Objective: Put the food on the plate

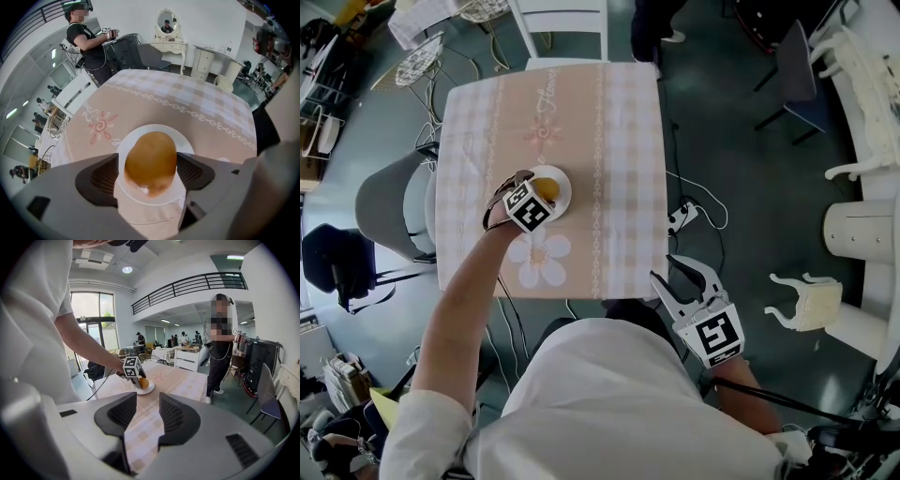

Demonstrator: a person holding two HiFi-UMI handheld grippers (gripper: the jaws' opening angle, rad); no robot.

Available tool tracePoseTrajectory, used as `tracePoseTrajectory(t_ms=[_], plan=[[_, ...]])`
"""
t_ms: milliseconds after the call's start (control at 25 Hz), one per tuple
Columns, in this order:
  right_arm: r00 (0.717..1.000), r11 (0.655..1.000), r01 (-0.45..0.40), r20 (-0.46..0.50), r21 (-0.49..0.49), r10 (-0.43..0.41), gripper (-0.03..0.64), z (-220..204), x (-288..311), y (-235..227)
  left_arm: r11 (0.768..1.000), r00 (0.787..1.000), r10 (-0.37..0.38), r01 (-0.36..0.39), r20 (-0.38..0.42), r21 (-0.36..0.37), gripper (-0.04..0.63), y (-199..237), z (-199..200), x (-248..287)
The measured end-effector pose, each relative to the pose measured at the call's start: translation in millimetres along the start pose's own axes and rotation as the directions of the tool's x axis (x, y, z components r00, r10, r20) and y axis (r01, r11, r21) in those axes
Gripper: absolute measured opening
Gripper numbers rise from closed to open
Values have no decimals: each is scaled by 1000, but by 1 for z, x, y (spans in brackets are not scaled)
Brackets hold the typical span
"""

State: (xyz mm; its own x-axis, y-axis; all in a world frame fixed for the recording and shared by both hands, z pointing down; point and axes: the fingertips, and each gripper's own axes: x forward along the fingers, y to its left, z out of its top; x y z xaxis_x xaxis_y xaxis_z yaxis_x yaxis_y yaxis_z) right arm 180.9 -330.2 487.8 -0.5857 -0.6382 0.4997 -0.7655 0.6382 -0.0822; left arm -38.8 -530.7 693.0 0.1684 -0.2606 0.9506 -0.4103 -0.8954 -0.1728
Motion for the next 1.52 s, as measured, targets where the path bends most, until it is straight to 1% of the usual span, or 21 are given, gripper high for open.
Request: tracePoseTrajectory(t_ms=[280, 600, 760, 880, 1000, 1080, 1120, 1200, 1240, 1360, 1480, 1520], plan=[[1000, 999, -26, 8, -23, 26, 160, 7, 8, 9, 1000, 999, -4, 4, 43, 4, 393, -4, -1, -15], [997, 995, -70, 12, -68, 71, 160, 13, 18, 34, 999, 990, 24, -20, 141, -28, 394, -14, -10, -53], [994, 989, -105, 15, -108, 107, 160, 20, 26, 53, 996, 973, 62, -48, 222, -70, 393, -22, -19, -86], [991, 982, -128, 21, -142, 132, 160, 27, 32, 72, 990, 949, 100, -64, 298, -127, 393, -29, -31, -119], [990, 974, -136, 21, -179, 142, 160, 32, 34, 93, 977, 913, 118, -38, 389, -209, 391, -45, -48, -155], [989, 969, -139, 18, -205, 145, 159, 36, 34, 108, 962, 878, 131, 0, 461, -273, 389, -57, -60, -182], [989, 966, -137, 15, -220, 144, 153, 38, 34, 116, 951, 854, 145, 19, 499, -308, 374, -62, -66, -198], [991, 961, -129, 13, -244, 137, 130, 39, 34, 131, 927, 804, 188, 44, 564, -372, 285, -73, -80, -231], [991, 960, -125, 16, -251, 133, 114, 40, 34, 140, 918, 783, 212, 46, 584, -394, 250, -79, -89, -246], [992, 960, -116, 24, -255, 126, 62, 41, 31, 168, 902, 731, 270, 36, 626, -431, 138, -104, -117, -285], [994, 961, -101, 25, -259, 111, 34, 36, 21, 198, 884, 669, 305, 66, 678, -463, 36, -138, -145, -322], [994, 961, -92, 29, -261, 103, 29, 35, 18, 207, 879, 650, 311, 81, 694, -469, 19, -149, -154, -333]])
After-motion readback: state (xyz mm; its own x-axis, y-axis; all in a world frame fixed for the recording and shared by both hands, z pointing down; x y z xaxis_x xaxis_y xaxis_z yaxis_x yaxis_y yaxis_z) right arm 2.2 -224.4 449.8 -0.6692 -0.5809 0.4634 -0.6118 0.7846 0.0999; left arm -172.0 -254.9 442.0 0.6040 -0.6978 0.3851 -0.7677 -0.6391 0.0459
